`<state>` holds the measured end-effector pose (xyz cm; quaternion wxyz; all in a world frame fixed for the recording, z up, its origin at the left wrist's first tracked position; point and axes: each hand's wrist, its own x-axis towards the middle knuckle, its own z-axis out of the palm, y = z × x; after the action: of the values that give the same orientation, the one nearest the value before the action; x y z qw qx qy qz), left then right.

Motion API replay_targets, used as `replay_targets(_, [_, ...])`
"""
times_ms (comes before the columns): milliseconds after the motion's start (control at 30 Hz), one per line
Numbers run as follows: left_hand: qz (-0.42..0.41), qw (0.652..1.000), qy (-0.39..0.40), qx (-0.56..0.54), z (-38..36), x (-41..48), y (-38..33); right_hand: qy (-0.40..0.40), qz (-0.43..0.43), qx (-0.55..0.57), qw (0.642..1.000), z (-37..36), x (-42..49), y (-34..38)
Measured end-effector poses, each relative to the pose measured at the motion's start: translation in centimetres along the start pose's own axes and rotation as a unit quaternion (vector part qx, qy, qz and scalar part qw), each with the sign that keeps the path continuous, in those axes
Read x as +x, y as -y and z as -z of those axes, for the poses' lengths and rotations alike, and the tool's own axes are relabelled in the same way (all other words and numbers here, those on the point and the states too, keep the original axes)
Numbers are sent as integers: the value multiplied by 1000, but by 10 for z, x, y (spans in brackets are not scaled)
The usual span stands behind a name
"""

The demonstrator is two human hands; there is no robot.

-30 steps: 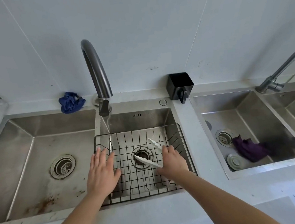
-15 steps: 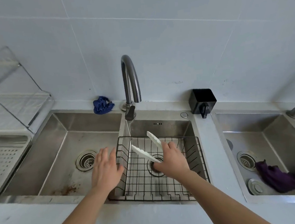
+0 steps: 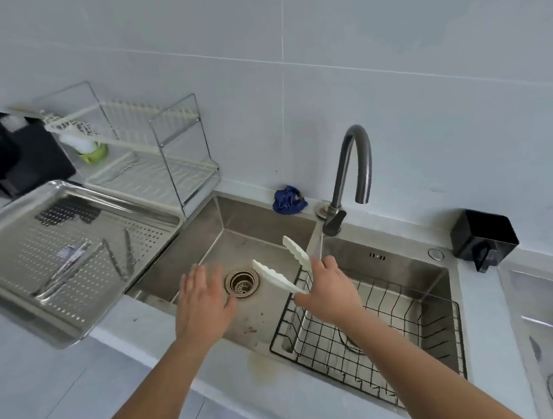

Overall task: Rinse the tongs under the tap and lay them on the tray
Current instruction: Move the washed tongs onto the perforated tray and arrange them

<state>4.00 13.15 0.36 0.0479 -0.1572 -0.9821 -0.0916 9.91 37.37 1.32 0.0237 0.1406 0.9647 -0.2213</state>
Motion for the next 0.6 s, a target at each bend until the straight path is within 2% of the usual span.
replay_targets(200, [46,998,-36,-8,32,-9,74,-9,58,-23,998,-11,18,79])
replay_targets(400, [93,995,-48,1,61,-17,185,4,92,-24,995,-46,35,187])
replay_targets(600, [87,995,-45,15,80,-17,277,18,105,-29,994,-88,43,290])
